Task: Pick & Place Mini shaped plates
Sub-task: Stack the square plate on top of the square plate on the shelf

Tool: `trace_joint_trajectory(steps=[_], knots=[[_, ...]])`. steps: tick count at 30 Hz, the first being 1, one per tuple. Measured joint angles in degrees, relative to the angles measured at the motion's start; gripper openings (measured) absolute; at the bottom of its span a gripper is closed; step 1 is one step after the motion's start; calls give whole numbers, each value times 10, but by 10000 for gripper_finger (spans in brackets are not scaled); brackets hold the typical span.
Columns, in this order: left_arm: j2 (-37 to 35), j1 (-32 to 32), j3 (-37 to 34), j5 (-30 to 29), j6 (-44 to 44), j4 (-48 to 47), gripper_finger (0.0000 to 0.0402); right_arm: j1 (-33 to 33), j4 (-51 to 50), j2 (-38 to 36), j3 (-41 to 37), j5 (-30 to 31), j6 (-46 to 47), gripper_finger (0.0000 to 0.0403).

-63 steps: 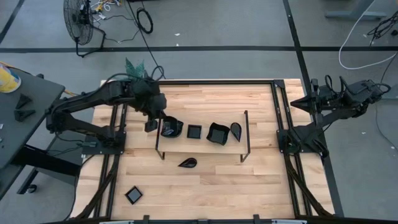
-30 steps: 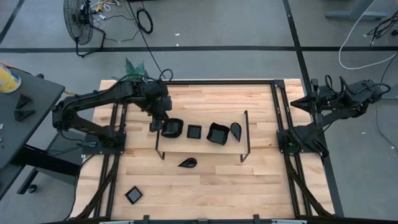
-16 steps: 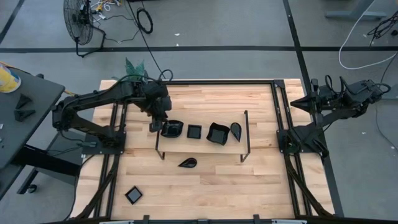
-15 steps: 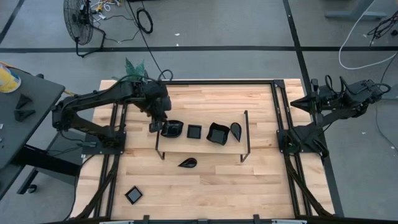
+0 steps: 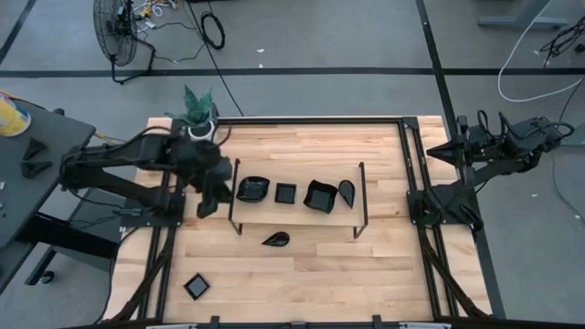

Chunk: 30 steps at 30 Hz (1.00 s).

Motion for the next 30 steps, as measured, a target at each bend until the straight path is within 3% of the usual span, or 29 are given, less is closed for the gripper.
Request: trace_joint_trajectory(steps=[12,20,24,30], knots=[[-7,-192,0,-95,-131,45,97,0,0,0,0,0,0,23],[23,-308,0,-89,-193,49,97,0,0,0,0,0,0,23],[46,-369,0,-89,-186,40,97,0,0,0,0,0,0,23],[82,-437,0,-81,-94,16,97,0,0,0,0,0,0,23]])
